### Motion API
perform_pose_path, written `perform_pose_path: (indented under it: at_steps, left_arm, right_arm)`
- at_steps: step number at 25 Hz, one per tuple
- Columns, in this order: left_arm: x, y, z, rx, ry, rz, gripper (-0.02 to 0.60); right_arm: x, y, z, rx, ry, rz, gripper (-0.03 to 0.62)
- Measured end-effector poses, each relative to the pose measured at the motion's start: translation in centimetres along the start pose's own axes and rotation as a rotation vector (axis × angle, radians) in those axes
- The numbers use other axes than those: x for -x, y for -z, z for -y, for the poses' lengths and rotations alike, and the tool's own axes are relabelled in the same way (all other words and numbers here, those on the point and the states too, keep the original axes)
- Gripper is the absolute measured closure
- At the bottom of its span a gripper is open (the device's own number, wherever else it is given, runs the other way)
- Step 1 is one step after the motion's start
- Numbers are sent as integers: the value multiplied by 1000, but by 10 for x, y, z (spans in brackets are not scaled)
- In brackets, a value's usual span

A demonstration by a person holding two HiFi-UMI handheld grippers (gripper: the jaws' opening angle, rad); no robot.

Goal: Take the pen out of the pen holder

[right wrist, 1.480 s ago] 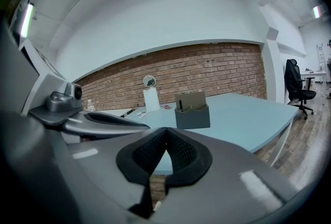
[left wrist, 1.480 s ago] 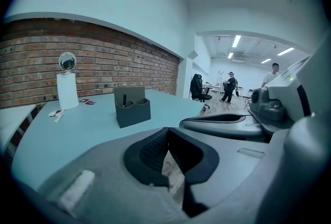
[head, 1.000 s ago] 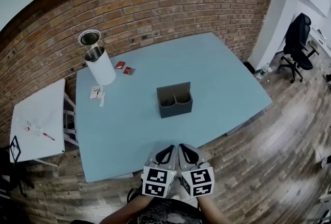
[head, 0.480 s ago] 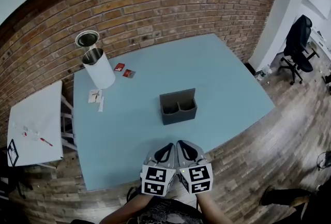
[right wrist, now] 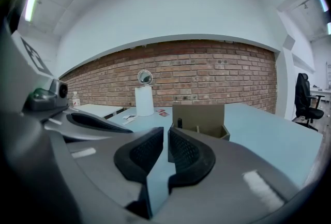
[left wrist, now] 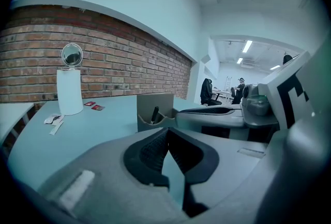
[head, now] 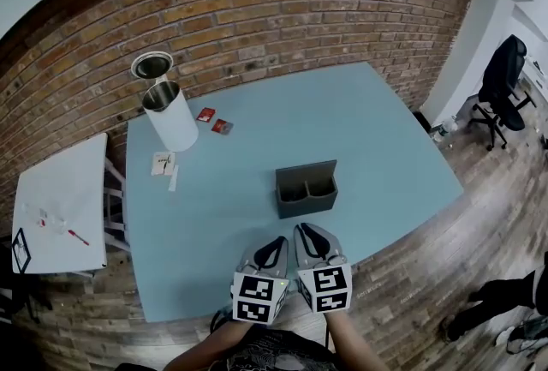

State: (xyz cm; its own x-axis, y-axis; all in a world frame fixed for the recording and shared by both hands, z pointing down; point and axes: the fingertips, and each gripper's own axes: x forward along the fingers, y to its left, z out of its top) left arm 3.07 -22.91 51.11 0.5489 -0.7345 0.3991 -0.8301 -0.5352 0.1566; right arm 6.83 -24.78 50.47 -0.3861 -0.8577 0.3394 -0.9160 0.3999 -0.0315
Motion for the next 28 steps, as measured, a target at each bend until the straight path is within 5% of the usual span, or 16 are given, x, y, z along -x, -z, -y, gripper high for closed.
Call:
perform_pose_path:
  at_steps: [17, 28]
  left_arm:
    - [-17, -6, -37, 19, -8, -21, 577]
    - [-18, -1, -56, 36, -21, -34, 577]
  right_arm:
    - [-60, -4, 24, -15, 31, -44, 494]
    - [-86, 0, 28, -14, 39, -74, 512]
